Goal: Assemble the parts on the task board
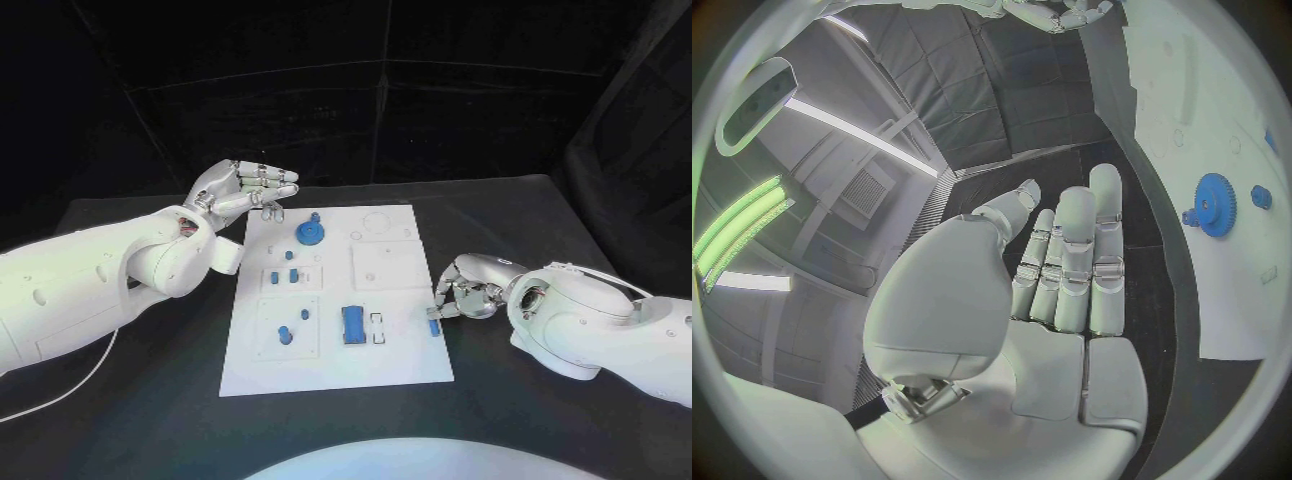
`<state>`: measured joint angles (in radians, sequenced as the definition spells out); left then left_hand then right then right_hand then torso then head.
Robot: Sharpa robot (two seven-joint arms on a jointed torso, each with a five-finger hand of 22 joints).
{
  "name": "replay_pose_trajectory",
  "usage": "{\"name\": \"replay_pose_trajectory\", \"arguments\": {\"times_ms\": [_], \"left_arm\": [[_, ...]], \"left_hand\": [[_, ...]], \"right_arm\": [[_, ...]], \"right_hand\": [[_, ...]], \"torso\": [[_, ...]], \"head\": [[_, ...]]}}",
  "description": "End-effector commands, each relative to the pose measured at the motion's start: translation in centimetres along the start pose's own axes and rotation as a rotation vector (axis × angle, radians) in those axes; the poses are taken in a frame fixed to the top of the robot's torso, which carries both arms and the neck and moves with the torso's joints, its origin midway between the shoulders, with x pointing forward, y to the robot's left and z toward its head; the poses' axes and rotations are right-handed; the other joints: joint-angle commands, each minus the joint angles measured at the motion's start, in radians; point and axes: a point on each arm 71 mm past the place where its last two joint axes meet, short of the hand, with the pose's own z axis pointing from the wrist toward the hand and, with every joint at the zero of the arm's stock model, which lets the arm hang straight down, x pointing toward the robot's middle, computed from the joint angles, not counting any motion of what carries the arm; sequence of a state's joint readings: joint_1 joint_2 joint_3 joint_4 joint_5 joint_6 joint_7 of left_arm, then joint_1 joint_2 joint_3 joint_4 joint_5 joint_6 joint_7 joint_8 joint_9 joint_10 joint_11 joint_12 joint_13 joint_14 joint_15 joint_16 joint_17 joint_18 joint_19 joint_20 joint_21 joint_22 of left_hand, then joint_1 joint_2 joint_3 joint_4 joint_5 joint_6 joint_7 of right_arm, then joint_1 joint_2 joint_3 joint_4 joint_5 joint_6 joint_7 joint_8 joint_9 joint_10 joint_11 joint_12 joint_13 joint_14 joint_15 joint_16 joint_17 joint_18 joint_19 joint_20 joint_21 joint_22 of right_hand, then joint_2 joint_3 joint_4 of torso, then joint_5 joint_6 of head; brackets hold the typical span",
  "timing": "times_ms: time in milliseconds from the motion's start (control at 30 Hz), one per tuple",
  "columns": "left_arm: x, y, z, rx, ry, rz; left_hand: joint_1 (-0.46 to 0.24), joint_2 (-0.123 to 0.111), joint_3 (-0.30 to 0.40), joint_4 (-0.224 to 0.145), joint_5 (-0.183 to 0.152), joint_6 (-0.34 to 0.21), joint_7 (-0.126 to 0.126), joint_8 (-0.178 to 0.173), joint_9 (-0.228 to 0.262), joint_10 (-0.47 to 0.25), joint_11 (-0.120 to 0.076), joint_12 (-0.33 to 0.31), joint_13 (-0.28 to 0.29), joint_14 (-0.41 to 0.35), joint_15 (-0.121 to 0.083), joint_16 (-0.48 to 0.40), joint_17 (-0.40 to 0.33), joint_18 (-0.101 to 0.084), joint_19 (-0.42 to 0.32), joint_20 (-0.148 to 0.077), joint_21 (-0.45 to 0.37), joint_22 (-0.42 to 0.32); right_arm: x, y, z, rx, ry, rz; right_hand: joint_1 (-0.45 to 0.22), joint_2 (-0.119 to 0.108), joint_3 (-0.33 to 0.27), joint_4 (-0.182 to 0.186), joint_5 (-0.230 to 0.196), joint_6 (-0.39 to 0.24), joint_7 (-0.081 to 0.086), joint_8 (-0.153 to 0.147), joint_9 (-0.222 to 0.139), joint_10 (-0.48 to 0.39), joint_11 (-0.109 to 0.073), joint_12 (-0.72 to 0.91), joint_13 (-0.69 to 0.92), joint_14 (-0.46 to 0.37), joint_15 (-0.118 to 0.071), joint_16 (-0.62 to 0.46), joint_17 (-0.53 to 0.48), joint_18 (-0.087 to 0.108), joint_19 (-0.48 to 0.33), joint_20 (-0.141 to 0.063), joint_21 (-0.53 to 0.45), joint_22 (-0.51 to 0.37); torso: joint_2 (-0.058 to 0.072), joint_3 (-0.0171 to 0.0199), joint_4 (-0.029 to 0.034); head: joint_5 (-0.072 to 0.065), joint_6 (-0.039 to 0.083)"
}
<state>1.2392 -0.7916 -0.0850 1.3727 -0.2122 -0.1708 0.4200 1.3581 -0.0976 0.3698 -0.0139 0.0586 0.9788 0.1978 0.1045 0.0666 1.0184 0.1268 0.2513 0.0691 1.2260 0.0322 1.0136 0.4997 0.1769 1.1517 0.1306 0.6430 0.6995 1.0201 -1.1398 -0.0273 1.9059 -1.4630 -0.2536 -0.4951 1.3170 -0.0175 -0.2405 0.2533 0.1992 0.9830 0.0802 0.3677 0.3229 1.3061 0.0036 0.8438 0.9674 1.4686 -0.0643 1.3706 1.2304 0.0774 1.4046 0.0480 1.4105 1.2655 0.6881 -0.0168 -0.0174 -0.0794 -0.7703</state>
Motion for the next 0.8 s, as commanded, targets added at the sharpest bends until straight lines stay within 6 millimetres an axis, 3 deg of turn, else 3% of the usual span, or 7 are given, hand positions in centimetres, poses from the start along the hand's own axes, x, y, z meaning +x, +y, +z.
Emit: {"name": "replay_pose_trajectory", "arguments": {"times_ms": [33, 600, 800], "left_arm": [[0.0, -0.1, 0.0, 0.005, 0.008, -0.007], [0.0, -0.1, 0.0, 0.004, 0.008, -0.007], [0.0, -0.1, -0.1, 0.004, 0.008, -0.007]], "left_hand": [[0.000, 0.010, -0.008, 0.000, -0.004, -0.007, -0.002, 0.007, 0.001, -0.007, -0.001, 0.004, 0.002, -0.004, 0.003, 0.005, -0.001, 0.006, 0.001, 0.004, -0.005, -0.001], [0.000, 0.010, -0.008, 0.000, -0.004, -0.007, -0.002, 0.007, 0.001, -0.007, -0.001, 0.004, 0.002, -0.004, 0.003, 0.005, -0.001, 0.006, 0.001, 0.004, -0.005, -0.001], [0.000, 0.010, -0.008, 0.000, -0.004, -0.007, -0.002, 0.007, 0.001, -0.007, -0.001, 0.004, 0.002, -0.004, 0.003, 0.005, -0.001, 0.006, 0.001, 0.004, -0.005, -0.001]], "right_arm": [[0.3, 0.0, 0.2, 0.020, 0.033, -0.073], [1.0, 0.7, 1.0, 0.016, 0.089, -0.135], [1.2, 1.2, 1.3, 0.000, 0.087, -0.183]], "right_hand": [[-0.010, -0.003, -0.008, 0.007, -0.006, 0.009, 0.000, -0.008, 0.001, 0.009, -0.001, -0.003, 0.001, 0.043, 0.000, 0.000, 0.000, -0.011, -0.002, 0.001, 0.001, -0.002], [0.010, 0.006, -0.007, 0.010, 0.010, 0.024, -0.004, -0.004, 0.008, 0.008, -0.005, -0.009, -0.001, 0.043, -0.003, -0.003, -0.002, -0.010, -0.003, -0.002, 0.000, -0.003], [0.069, 0.017, 0.005, -0.019, 0.038, 0.026, -0.006, -0.006, 0.013, 0.005, -0.008, -0.016, -0.003, 0.043, -0.006, -0.004, -0.001, -0.010, -0.004, -0.005, -0.001, -0.004]], "torso": [[0.000, -0.0009, 0.0005], [0.000, -0.0008, -0.0005], [0.000, -0.0006, 0.0002]], "head": [[-0.001, -0.002], [0.003, -0.008], [0.003, -0.010]]}}
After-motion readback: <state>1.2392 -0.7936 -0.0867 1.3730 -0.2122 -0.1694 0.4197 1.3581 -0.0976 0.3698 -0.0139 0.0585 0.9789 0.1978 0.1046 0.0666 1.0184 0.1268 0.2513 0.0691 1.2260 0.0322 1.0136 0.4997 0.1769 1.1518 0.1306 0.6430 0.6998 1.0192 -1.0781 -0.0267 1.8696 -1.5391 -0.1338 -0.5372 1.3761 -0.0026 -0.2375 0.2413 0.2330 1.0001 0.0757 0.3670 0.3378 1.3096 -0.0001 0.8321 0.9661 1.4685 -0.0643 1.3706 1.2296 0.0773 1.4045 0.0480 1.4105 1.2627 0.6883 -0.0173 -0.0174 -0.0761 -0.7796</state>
